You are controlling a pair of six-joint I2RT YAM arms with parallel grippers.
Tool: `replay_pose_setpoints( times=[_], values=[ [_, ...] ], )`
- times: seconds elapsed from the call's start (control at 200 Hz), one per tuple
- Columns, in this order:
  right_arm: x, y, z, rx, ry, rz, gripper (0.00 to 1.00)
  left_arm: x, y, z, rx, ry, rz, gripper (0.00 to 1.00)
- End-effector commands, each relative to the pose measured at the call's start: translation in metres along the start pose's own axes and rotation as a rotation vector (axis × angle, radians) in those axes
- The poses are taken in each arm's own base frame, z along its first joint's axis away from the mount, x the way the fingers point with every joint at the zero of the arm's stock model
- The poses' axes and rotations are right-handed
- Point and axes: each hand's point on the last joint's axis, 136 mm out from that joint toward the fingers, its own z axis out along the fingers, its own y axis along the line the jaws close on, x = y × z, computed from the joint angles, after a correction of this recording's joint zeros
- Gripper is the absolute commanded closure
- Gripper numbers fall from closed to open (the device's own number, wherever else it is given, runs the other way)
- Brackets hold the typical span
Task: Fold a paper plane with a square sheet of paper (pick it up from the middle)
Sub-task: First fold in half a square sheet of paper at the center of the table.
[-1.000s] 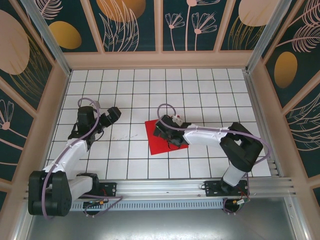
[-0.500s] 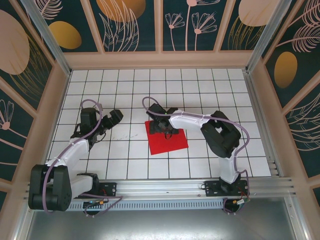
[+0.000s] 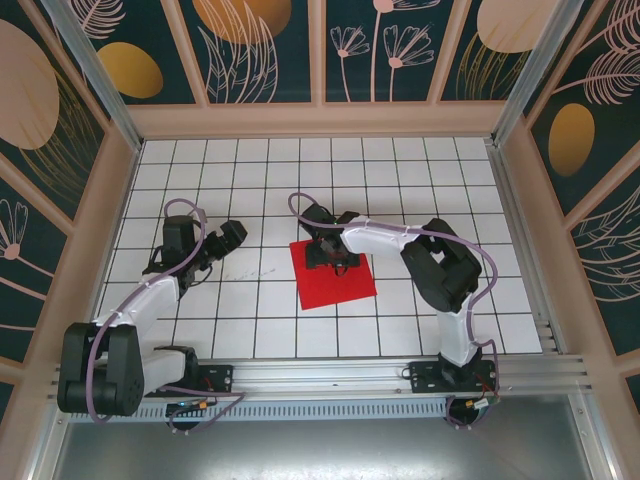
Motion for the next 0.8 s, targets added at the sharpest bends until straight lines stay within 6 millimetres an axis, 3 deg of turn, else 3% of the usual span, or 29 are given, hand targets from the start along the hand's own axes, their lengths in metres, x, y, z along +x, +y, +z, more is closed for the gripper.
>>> replay_pose_setpoints(
  times=[0.0, 0.24, 0.365, 0.44, 0.55, 0.796],
  values=[
    [0.030, -0.017, 0.028, 0.075, 0.118, -0.011, 0.16, -0.006, -0.003, 0.000, -0.007, -0.012, 0.022, 0.01],
    [0.022, -0.020, 0.024, 0.101, 0.088, -0.001, 0.25, -0.006, -0.001, 0.000, -0.015, -0.011, 0.024, 0.01],
    [0.010, -0.016, 0.010, 0.092, 0.046, -0.003, 0.26, -0.005, -0.001, 0.000, -0.018, -0.009, 0.024, 0.02],
    [0.002, -0.008, -0.008, 0.091, 0.008, -0.025, 0.24, -0.005, 0.000, 0.000, -0.018, -0.009, 0.023, 0.02],
    [0.005, 0.006, -0.020, 0.063, 0.005, -0.067, 0.14, -0.005, 0.000, 0.000, -0.018, -0.011, 0.023, 0.01],
    [0.032, 0.007, 0.002, 0.024, 0.088, -0.040, 0.08, -0.005, 0.000, 0.000, -0.019, -0.013, 0.029, 0.02]
  ],
)
